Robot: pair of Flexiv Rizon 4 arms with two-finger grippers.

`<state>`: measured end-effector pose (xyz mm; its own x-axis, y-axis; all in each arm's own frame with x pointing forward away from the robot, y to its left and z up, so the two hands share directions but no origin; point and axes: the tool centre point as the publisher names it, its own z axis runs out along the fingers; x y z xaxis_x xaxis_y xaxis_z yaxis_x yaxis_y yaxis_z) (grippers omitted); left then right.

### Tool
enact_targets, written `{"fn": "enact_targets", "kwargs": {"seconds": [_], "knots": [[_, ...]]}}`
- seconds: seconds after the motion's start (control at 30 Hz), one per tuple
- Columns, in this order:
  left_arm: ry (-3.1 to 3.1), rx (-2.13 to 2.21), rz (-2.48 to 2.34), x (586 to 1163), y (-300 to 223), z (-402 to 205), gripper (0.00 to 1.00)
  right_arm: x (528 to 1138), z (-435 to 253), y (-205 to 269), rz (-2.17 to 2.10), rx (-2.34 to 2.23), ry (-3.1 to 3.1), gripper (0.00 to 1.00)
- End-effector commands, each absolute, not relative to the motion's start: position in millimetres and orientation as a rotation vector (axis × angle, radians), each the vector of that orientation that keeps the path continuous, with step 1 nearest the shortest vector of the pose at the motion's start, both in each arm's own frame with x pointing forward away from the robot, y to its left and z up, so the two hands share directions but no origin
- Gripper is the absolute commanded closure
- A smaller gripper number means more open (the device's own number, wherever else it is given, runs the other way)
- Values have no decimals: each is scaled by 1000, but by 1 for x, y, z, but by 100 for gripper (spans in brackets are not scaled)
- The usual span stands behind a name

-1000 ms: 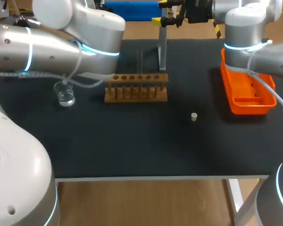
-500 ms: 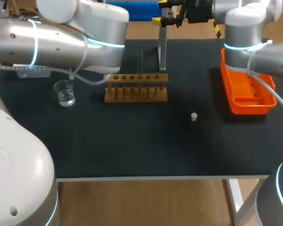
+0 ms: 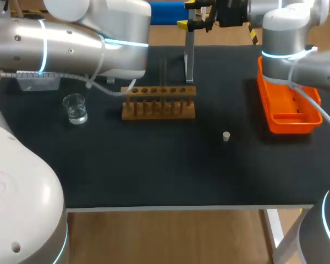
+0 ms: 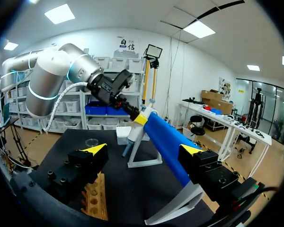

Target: Invert the test tube, pick up the pipette, mount the tip to pipette, aspirate from beaker and dispense into the tube, eject the tip, return the pipette, and cap with the stopper.

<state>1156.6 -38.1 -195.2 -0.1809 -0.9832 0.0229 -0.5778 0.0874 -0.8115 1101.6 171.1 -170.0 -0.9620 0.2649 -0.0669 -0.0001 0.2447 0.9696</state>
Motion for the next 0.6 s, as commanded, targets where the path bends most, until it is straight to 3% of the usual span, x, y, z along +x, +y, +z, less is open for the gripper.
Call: {"fn": "enact_targets", "kwargs": {"seconds": [0.03,0.6], "knots": [[1814,-1530,-949,1160,-40,-192,100,1103,-169,170,1789,246,2304,0],[1730,-1548,-848,1158,-42,-185,100,1103,-169,170,1789,246,2304,0]]}}
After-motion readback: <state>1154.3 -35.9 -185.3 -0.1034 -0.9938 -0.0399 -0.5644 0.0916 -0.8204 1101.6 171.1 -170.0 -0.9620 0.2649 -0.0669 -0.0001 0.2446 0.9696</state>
